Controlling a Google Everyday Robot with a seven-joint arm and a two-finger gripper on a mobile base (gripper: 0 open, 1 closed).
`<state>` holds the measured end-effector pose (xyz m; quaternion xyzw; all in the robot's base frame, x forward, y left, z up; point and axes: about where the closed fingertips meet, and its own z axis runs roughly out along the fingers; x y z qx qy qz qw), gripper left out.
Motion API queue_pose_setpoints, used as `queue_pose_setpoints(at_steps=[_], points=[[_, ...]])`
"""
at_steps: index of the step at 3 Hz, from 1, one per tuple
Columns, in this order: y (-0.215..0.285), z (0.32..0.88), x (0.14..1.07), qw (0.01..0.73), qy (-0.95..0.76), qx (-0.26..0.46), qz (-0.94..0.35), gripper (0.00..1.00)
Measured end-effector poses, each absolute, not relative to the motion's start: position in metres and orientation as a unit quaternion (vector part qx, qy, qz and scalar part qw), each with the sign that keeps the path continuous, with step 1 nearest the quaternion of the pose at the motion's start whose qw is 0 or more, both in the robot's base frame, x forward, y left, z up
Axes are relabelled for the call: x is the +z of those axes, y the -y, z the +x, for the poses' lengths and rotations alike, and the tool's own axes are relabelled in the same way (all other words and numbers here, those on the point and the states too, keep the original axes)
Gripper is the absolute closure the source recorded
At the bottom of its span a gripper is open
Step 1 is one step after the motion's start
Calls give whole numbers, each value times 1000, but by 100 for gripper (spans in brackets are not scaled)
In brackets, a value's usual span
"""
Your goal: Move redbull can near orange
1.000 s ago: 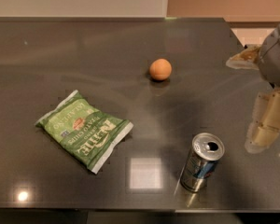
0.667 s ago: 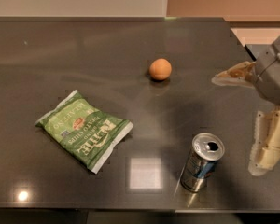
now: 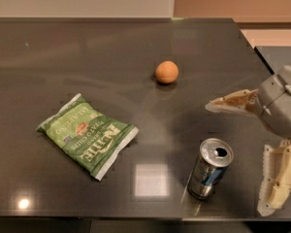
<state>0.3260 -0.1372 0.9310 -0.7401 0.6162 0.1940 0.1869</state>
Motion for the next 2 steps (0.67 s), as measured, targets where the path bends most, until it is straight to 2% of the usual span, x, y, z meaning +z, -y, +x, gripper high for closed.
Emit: queue_pose_setpoints(at_steps=[1, 2], points=[[130, 319, 921, 199, -606, 202, -743, 16], [125, 319, 918, 207, -603, 212, -740, 38]])
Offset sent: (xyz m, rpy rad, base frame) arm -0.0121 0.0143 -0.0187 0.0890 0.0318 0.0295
